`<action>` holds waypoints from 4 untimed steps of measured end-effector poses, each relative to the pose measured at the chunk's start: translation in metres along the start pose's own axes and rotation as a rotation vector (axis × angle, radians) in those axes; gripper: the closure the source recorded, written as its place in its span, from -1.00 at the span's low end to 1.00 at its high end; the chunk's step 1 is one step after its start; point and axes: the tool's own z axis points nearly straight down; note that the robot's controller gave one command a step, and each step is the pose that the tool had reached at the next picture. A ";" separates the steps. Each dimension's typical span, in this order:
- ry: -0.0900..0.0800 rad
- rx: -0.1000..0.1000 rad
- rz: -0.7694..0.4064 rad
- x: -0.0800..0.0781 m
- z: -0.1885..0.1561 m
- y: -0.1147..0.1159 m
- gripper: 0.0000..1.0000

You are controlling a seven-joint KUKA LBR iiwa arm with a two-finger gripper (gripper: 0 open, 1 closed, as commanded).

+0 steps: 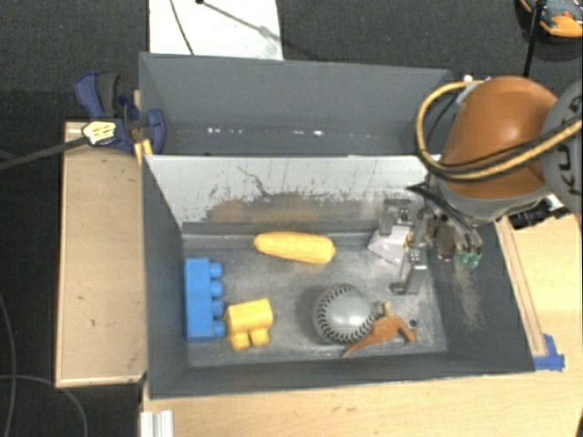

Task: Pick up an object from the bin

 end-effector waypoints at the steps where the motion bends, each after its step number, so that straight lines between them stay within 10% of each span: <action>1: -0.002 0.000 -0.146 -0.011 -0.016 -0.009 -1.00; 2: -0.014 0.003 -0.232 -0.011 0.004 -0.004 -1.00; 4: -0.005 0.000 0.067 0.016 0.043 -0.013 -1.00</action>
Offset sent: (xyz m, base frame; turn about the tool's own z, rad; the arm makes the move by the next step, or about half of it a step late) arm 0.0026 0.0095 -0.0413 -0.1811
